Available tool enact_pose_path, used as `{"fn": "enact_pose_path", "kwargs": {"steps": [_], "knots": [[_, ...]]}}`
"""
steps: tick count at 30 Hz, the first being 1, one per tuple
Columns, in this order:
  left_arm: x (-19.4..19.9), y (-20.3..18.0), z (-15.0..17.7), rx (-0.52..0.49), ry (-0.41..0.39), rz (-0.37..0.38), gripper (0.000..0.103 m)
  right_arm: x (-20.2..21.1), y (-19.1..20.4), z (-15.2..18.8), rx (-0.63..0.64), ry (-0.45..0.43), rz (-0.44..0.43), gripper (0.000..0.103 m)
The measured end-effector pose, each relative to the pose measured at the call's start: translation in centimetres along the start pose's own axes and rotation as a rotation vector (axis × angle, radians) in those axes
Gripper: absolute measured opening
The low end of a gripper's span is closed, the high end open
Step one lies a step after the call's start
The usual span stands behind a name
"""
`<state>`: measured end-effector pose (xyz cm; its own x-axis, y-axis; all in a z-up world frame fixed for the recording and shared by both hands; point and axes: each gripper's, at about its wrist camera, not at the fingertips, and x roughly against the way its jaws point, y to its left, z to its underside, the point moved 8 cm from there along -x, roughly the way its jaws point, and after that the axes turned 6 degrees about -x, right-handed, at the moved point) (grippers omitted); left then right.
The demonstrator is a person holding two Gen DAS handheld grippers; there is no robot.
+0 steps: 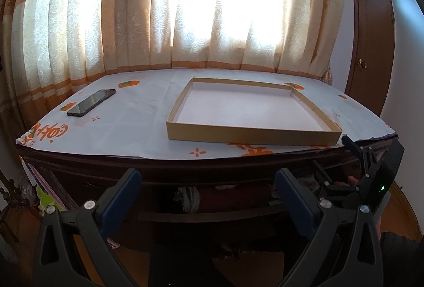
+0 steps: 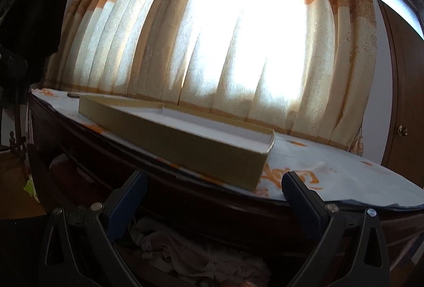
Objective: Take underwear out of drawer
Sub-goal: 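Lower both tools toward the open drawer beneath the table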
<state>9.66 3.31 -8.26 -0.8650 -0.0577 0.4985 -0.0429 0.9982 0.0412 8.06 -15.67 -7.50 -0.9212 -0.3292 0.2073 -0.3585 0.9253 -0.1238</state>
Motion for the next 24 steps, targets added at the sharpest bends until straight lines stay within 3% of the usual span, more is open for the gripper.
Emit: {"fn": "enact_pose_path", "kwargs": {"steps": [13, 24], "knots": [[0.6, -1.1, -0.3, -0.030, -0.002, 0.016, 0.103, 1.1, -0.3, 0.5, -0.004, 0.049, 0.029, 0.102], [1.3, -2.3, -0.7, -0.060, -0.009, 0.031, 0.103, 1.9, -0.6, 1.2, -0.007, 0.140, 0.060, 0.102]]}}
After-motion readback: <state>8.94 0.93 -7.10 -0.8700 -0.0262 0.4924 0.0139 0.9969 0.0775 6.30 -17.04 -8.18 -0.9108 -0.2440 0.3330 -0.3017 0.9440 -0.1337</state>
